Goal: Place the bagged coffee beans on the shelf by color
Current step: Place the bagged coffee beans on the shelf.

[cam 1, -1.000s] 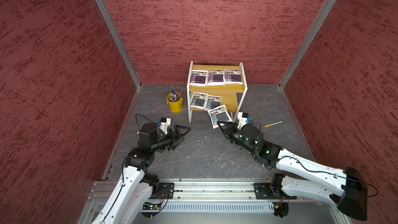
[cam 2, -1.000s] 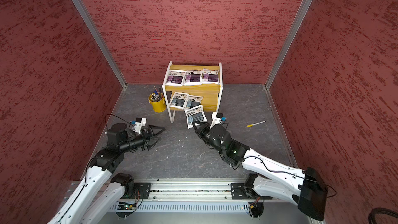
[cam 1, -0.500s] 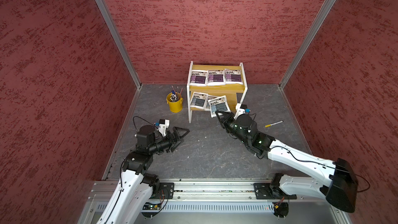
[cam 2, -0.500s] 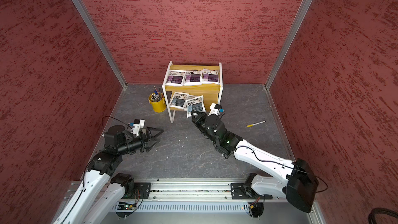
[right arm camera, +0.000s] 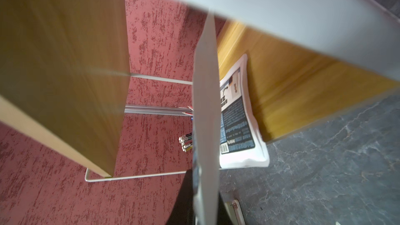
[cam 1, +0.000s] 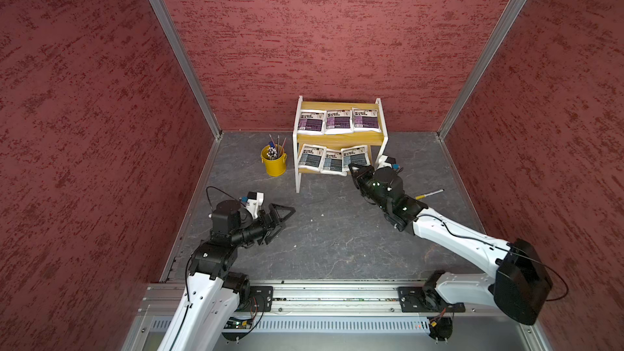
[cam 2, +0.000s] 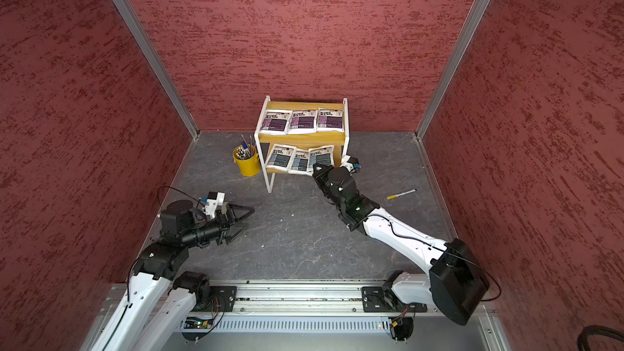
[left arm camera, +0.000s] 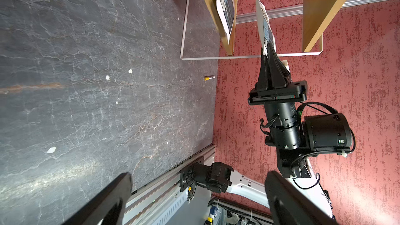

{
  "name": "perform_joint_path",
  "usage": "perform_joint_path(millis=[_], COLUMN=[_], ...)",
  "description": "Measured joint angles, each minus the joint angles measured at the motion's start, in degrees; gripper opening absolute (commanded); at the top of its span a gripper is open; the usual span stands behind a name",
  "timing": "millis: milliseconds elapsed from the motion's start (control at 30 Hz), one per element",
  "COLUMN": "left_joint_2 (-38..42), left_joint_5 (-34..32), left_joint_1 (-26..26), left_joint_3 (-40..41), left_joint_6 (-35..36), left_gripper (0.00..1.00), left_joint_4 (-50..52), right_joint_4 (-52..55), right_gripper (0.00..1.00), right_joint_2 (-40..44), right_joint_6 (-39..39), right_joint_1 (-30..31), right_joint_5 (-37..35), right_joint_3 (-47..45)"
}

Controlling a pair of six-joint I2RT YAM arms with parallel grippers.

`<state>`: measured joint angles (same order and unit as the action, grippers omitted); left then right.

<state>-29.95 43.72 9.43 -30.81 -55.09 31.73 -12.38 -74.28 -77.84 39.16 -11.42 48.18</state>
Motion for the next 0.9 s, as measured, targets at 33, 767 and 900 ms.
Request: perform_joint_path(millis=[33,767,900], left_joint_2=[0.09,0.39,0.63], left_joint_5=[0.09,1.01,1.01], left_joint_1=[-0.07,-0.24,-0.42], left_joint_3=[-0.02,-0.04,-0.04], left_joint_6=[0.11,0.55,0.55], left_gripper=[1.00,1.00,1.00], left_joint_4=[0.28,1.84,2.05], right_joint_4=[-0.13,-4.39,-5.64], right_gripper=[0.00,0.00,0.04], right_joint_2=[-0.37,-6.99,-8.17], right_joint_6=[-0.13,-0.20,-0.37], right_joint_1=[-0.63,-8.81,-9.16], right_joint_5=[0.35,7.76,8.79], right_joint_3=[0.00,-2.27,-2.27])
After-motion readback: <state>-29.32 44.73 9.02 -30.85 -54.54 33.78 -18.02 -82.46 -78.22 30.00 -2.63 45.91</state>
